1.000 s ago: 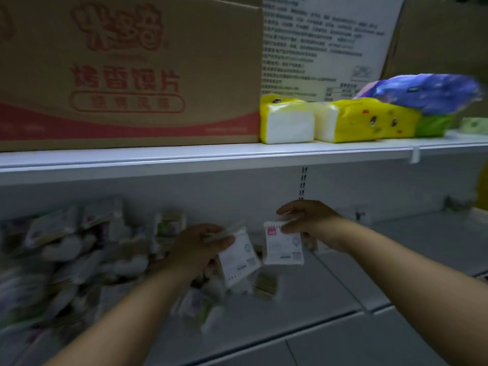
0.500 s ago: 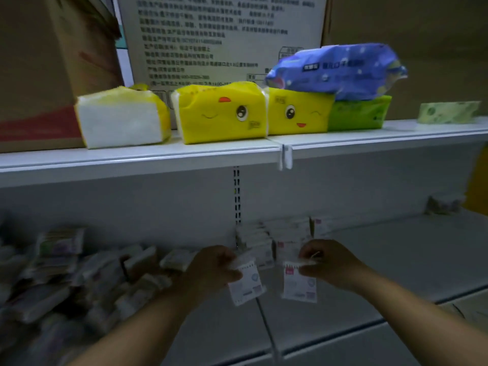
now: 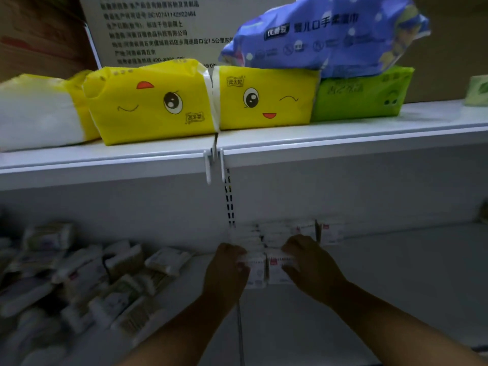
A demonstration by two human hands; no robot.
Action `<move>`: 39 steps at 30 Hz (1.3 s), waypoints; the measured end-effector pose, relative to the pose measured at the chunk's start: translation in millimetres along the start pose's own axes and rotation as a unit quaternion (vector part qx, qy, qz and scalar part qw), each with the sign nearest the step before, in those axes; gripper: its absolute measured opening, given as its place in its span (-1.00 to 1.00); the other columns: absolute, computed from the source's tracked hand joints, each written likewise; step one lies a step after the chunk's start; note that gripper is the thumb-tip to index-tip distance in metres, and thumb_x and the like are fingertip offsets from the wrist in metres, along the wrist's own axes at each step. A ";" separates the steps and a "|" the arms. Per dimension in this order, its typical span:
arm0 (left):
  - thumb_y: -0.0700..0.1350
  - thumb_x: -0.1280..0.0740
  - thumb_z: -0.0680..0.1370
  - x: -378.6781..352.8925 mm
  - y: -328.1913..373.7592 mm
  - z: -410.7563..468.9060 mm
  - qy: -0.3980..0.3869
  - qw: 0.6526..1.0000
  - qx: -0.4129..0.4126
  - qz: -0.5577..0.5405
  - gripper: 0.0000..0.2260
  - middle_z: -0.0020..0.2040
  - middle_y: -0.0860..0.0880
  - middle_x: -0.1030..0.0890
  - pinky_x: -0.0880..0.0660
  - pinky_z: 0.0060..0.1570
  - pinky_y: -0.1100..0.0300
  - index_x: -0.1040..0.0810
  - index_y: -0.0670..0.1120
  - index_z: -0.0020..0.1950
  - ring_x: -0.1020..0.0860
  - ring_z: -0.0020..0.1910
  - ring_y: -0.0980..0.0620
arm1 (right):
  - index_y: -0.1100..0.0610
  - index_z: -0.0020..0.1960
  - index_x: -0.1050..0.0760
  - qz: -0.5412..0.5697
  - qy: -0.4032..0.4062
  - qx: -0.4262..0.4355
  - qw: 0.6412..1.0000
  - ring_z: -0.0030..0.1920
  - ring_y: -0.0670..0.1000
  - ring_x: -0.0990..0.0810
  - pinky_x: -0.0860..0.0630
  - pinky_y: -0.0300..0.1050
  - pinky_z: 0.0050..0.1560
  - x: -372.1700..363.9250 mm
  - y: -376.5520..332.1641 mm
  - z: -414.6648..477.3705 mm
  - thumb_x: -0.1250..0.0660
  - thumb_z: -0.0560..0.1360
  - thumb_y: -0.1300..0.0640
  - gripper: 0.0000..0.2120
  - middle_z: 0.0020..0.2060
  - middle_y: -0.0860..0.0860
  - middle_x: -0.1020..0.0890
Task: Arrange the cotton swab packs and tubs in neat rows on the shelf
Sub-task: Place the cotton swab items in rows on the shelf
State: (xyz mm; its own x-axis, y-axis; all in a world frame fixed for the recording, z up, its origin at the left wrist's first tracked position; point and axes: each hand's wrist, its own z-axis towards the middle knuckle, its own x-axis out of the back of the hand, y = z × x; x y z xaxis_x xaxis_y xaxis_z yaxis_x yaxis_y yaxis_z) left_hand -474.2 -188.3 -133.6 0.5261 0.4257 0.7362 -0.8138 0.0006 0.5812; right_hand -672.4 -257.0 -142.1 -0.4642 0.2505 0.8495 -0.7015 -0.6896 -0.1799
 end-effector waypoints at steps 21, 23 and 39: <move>0.19 0.01 0.54 124.5 -50.4 -8.2 0.023 0.972 -0.103 0.211 -0.41 0.39 -0.15 -0.41 -0.20 0.42 0.03 -0.38 -0.16 0.39 -0.26 0.46 -0.14 | 0.18 -0.05 -0.62 -0.045 0.120 0.208 0.970 0.00 0.13 -0.57 -0.46 -0.02 -0.06 10.6 -99.9 68.3 -0.17 0.44 -0.02 -0.65 0.02 0.14 -0.63; 0.10 -0.12 0.59 158.6 -74.9 -18.3 0.010 0.975 -0.049 0.216 -0.53 0.38 -0.13 -0.40 -0.23 0.39 0.08 -0.37 -0.15 0.39 -0.27 0.45 -0.13 | 0.16 -0.09 -0.61 -0.016 0.097 0.220 0.971 -0.06 0.15 -0.63 -0.54 -0.01 -0.13 -6.2 -129.5 76.9 -0.32 0.33 0.06 -0.77 -0.01 0.13 -0.63; -0.08 -0.29 0.53 305.4 -242.5 -82.4 -0.023 0.983 0.142 0.112 -0.62 0.27 0.02 -0.50 -0.38 0.14 0.26 -0.41 0.04 0.36 -0.48 0.22 0.02 | -0.05 0.37 -0.32 0.058 -0.152 0.084 0.983 0.25 0.01 -0.47 -0.42 -0.14 0.19 -99.0 -294.6 101.7 -0.18 0.26 -0.43 -0.22 0.27 -0.07 -0.45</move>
State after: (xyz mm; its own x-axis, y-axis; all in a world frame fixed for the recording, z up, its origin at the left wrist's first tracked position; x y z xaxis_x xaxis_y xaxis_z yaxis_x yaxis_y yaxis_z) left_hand -136.6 16.1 -78.2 0.3578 0.3442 0.8681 -0.8121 -0.3442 0.4712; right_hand -364.8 -147.7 -122.7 -0.3340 -0.0337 0.9420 -0.5421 -0.8107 -0.2213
